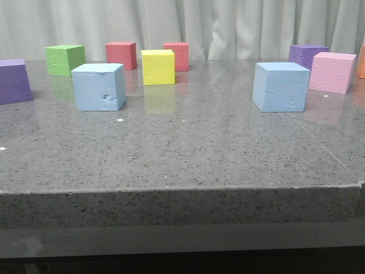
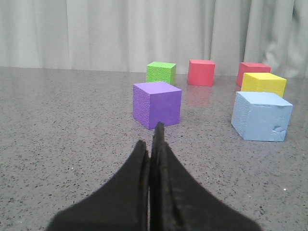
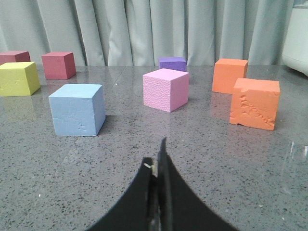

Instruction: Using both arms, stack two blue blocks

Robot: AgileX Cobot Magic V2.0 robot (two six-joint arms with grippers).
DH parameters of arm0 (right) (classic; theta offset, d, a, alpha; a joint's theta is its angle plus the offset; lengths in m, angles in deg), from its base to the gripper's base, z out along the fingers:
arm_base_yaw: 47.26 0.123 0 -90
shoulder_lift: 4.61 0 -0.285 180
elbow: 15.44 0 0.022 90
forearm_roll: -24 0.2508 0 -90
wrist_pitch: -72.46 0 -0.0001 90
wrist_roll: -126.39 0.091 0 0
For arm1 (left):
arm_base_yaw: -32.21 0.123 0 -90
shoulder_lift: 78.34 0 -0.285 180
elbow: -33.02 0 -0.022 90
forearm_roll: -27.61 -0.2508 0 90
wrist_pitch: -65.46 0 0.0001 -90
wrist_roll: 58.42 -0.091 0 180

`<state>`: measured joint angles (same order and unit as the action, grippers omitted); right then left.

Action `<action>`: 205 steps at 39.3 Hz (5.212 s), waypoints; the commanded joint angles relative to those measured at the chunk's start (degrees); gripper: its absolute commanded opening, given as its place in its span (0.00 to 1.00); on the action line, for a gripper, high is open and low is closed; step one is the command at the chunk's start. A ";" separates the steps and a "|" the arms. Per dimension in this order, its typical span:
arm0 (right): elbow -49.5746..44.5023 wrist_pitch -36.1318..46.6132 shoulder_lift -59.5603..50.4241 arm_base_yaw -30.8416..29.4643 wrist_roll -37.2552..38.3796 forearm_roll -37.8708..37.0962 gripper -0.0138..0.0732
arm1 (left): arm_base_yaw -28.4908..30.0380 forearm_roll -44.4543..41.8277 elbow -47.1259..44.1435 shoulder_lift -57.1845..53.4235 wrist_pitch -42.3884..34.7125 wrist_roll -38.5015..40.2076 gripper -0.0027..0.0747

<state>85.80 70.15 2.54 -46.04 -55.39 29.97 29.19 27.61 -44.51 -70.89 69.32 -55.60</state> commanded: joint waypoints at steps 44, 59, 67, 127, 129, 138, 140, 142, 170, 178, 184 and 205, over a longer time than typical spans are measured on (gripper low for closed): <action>5.35 6.78 -1.00 -0.31 -0.23 0.01 0.08 | 0.16 3.69 4.84 -1.00 -8.63 0.55 0.01; 27.67 -15.66 6.43 -0.31 -1.05 -1.73 0.08 | 0.16 4.41 27.95 6.19 7.19 0.55 0.01; 35.02 -18.26 17.12 -0.31 -1.05 -1.86 0.08 | 0.16 4.41 37.10 16.19 17.05 0.55 0.01; 35.15 -17.99 29.23 -0.31 -1.05 -3.73 0.85 | 0.16 0.84 37.98 26.80 17.12 0.28 0.66; 35.15 -17.92 29.23 -0.31 -1.05 -3.73 0.85 | 0.16 0.84 37.98 26.80 17.12 0.28 0.64; 35.27 -16.99 29.39 -0.31 -1.05 -3.68 0.85 | 0.16 0.84 37.98 26.80 17.12 0.28 0.59; 36.34 -17.88 30.02 -0.15 -1.05 -3.68 0.85 | 0.16 0.84 37.98 26.80 17.12 0.28 0.58; 38.17 -20.01 31.15 -0.11 -1.05 -3.39 0.85 | 0.16 0.84 37.98 26.80 17.12 0.28 0.57; 75.62 -52.85 68.19 14.89 0.93 3.00 0.85 | 0.16 0.84 37.98 26.80 17.12 0.28 0.53; 88.45 -59.56 81.68 14.89 11.83 -5.09 0.85 | 0.16 0.84 37.98 26.80 17.12 0.28 0.53; 96.32 -62.83 89.97 14.89 14.91 -7.10 0.85 | 0.16 0.84 37.98 26.80 17.12 0.28 0.53; 104.25 -60.10 102.74 14.89 15.86 -7.41 0.91 | 0.16 0.84 37.98 26.80 17.12 0.28 0.53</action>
<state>188.06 7.05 107.06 -31.14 -39.99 23.62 29.19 28.41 -8.50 -44.82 91.20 -55.60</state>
